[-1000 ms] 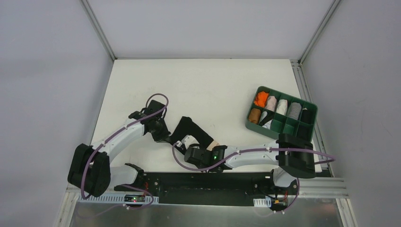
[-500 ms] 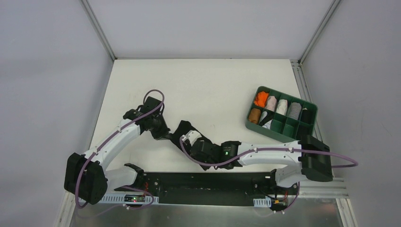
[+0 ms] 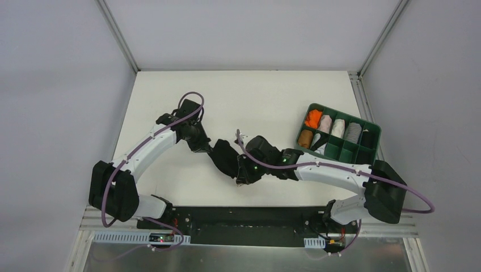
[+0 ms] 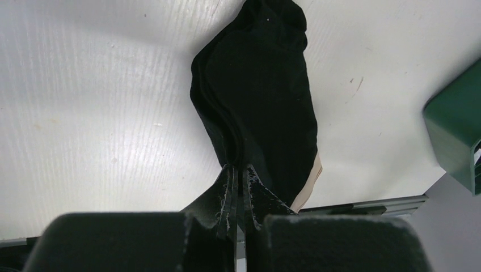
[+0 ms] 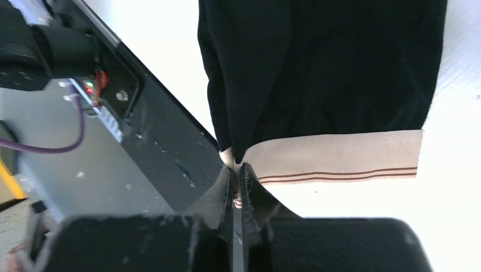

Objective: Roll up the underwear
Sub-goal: Fold the underwear at the center of the board.

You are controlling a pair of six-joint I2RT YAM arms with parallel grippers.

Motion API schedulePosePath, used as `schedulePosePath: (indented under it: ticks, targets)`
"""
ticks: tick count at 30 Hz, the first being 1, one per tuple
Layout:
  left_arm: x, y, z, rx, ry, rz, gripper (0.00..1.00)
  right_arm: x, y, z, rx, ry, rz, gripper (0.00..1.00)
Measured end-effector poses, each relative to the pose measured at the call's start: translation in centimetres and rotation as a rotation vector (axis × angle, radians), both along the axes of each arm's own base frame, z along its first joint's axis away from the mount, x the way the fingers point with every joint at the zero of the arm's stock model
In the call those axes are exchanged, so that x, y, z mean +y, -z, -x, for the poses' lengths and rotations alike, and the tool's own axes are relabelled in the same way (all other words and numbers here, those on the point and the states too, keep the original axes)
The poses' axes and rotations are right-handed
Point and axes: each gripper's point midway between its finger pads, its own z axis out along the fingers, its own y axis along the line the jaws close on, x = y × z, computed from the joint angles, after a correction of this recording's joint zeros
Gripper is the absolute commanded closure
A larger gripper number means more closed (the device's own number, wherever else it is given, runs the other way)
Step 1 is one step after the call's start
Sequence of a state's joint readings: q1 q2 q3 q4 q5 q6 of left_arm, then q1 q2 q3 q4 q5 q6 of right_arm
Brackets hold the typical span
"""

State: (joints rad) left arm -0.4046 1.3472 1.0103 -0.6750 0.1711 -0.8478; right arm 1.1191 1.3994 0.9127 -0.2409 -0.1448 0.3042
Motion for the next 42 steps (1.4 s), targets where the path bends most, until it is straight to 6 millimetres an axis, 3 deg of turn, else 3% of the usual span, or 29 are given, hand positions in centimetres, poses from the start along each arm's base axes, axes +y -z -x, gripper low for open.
schedulePosePath:
  ticks: [4,12,16,19,25,31,33,36,38,42]
  targets:
    - [-0.4,0.0,-0.8,0.006,0.002,-0.001,1.0,0.1,-0.4,-0.8,0.087,0.035,-0.073,1.0]
    - [-0.8,-0.4,-1.7,-0.002,0.01,0.003,1.0,-0.7,0.8,-1.3,0.24,0.104,-0.131,1.0]
    - [-0.8,-0.4,-1.7,-0.007,0.023,0.002,1.0,-0.6,1.4,-0.6,0.244,0.087,-0.105,1.0]
    - [-0.7,0.3,-1.2,0.009,0.033,-0.005,1.0,-0.6,2.1,0.2,0.248,0.07,-0.07,1.0]
    - [0.7,3.2,1.8,0.085,0.055,-0.047,1.0,-0.7,4.1,1.5,0.222,0.045,0.043,1.0]
    - [1.3,3.9,3.0,0.096,0.081,-0.062,0.99,-0.2,5.2,2.7,0.176,0.001,0.107,1.0]
    - [1.3,3.9,3.0,0.095,0.085,-0.063,0.82,-0.1,5.2,2.9,0.174,-0.004,0.107,1.0]
    - [1.3,3.8,3.0,0.088,0.096,-0.062,0.4,0.1,5.1,2.8,0.172,0.0,0.098,1.0]
    - [1.1,3.5,3.0,0.078,0.1,-0.047,0.18,0.2,5.1,2.8,0.172,0.001,0.095,1.0]
    - [0.6,1.9,3.2,0.038,0.079,0.01,0.13,0.4,4.9,2.7,0.172,0.007,0.082,1.0]
